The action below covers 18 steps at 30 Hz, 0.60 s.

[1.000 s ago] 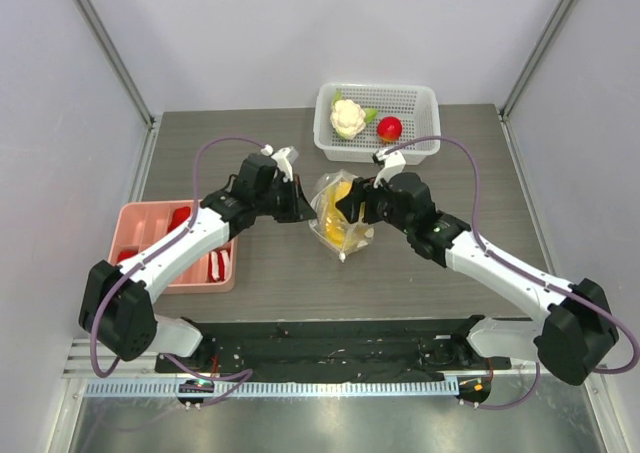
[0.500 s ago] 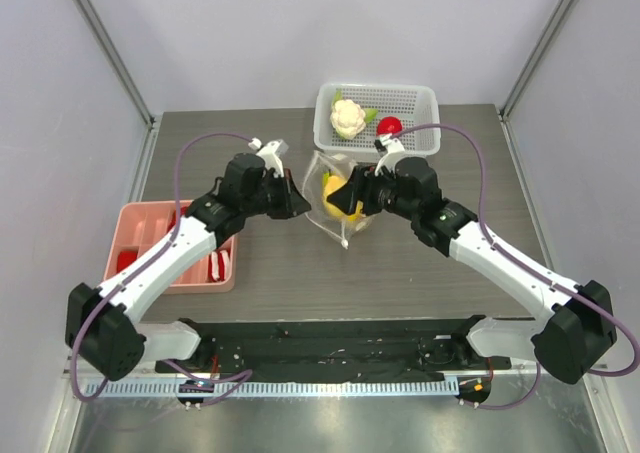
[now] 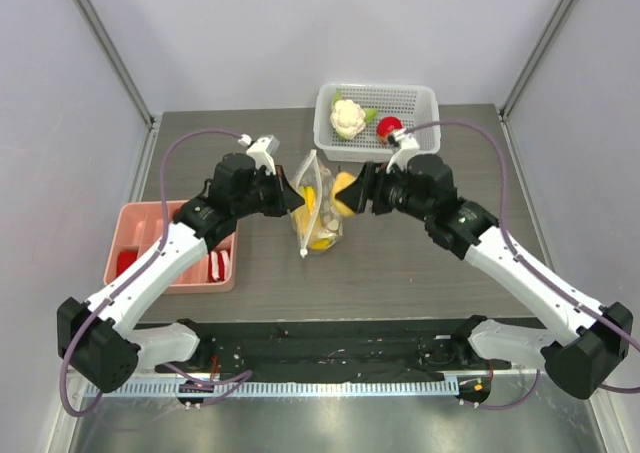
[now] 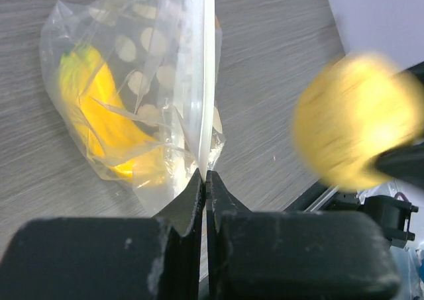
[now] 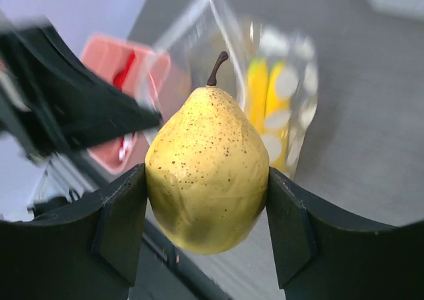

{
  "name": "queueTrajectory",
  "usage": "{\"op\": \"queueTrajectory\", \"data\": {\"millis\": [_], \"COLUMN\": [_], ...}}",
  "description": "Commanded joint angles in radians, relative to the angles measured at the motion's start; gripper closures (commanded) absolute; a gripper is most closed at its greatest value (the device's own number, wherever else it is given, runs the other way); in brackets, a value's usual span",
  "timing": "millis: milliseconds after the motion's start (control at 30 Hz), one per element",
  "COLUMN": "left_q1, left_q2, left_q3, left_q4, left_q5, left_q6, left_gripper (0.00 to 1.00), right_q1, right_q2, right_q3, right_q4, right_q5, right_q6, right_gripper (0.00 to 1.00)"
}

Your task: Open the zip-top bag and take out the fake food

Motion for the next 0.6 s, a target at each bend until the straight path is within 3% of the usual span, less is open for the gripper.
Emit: {"op": "queueTrajectory", "data": {"millis": [0, 133, 267, 433, 567], "left_q1": [0.008, 0.009, 0.009, 0.008, 0.009], "left_q2": [0.014, -0.013, -0.053, 0.011, 0.043], "left_q3": [0.036, 0.026, 0.02, 0.25, 0.296], "left_q4": [-0.011, -0.002, 0.034, -0.171, -0.208], "left_q5": [0.035, 0.01, 0.01, 0.012, -0.053], "left_q6": [0.001, 0.012, 0.021, 0.039, 0.065], "left_gripper": [1.0, 1.0, 1.0, 1.0, 1.0], "right_q1": [-0.057, -0.19, -0.258, -0.313, -0.351], "right_q2": [0.053, 0.219, 0.415, 0.668, 0.79], "right_q3": [0.201, 0.319, 0.489, 0.658, 0.746], "right_q4": [-0.022, 0.009, 0.021, 0.01, 0.009], "right_q5": [0.143, 0.056, 0.226, 0.328, 0.326], "right_q6": [-0.062, -0.082, -0.191, -0.256, -0.289], "right_gripper": [0.56, 0.55, 0.54, 0.52, 0.51]}}
